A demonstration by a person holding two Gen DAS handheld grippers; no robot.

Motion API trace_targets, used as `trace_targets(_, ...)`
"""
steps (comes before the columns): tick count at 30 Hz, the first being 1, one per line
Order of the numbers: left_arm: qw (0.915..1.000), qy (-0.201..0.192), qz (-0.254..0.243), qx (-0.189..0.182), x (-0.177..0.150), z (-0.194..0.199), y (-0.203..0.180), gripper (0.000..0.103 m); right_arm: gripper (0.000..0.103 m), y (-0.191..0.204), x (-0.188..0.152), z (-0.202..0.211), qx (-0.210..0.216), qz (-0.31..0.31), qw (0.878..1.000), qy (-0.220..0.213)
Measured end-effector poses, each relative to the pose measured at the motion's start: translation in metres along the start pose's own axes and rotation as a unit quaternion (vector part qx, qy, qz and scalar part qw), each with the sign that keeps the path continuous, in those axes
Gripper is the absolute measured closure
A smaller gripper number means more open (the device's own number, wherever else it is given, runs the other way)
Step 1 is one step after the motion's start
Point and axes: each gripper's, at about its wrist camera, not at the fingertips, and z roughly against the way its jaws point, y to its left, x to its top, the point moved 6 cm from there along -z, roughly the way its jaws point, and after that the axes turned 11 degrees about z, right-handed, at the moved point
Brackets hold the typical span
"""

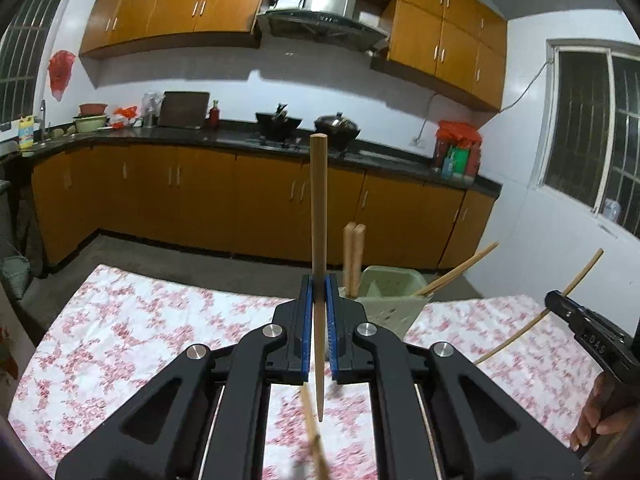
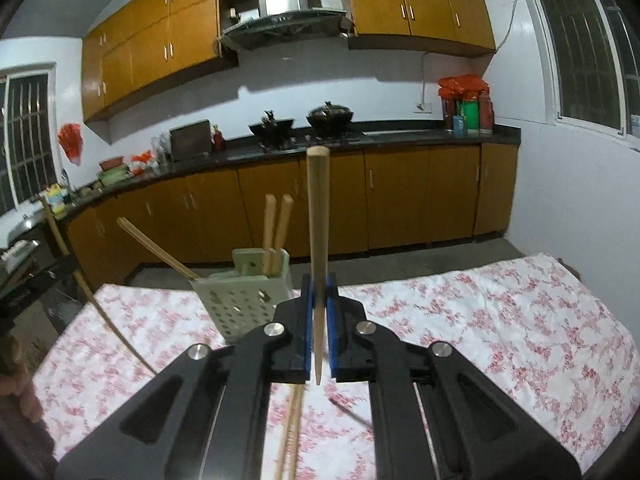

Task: Organize utensils
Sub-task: 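Raise both held chopsticks upright over the green holder and lower them in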

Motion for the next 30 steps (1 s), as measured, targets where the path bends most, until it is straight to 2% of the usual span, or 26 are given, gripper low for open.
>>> trace_targets(8,0.9971,-0.059,0.006,-0.048,0.044,0.012,-0.041,0.096,0.095,0.007,0.063,0.026,0.041,-0.015,0.996,-0.074)
trace_targets(14,0.9936,-0.100,-0.002,-0.054,0.072,-0.004,-0.067,0.096,0.095,0.019,0.098,0.015,0.046,-0.003,0.993,-0.109)
trace_targets(19,0.9915,-0.123,-0.003,-0.040,0.084,-0.028,-0.070,0.096,0.095,0.025,0.108,-0.018,0.045,0.007,0.994,-0.103)
trace_targets(25,0.9896,-0.141,-0.003,-0.030,0.083,-0.058,-0.069,0.096,0.095,0.031,0.102,-0.060,0.043,0.013,0.996,-0.076)
trace_targets(30,0.9919,-0.123,0.000,-0.031,0.068,-0.085,-0.062,0.096,0.095,0.034,0.091,-0.083,0.045,0.016,0.997,-0.056)
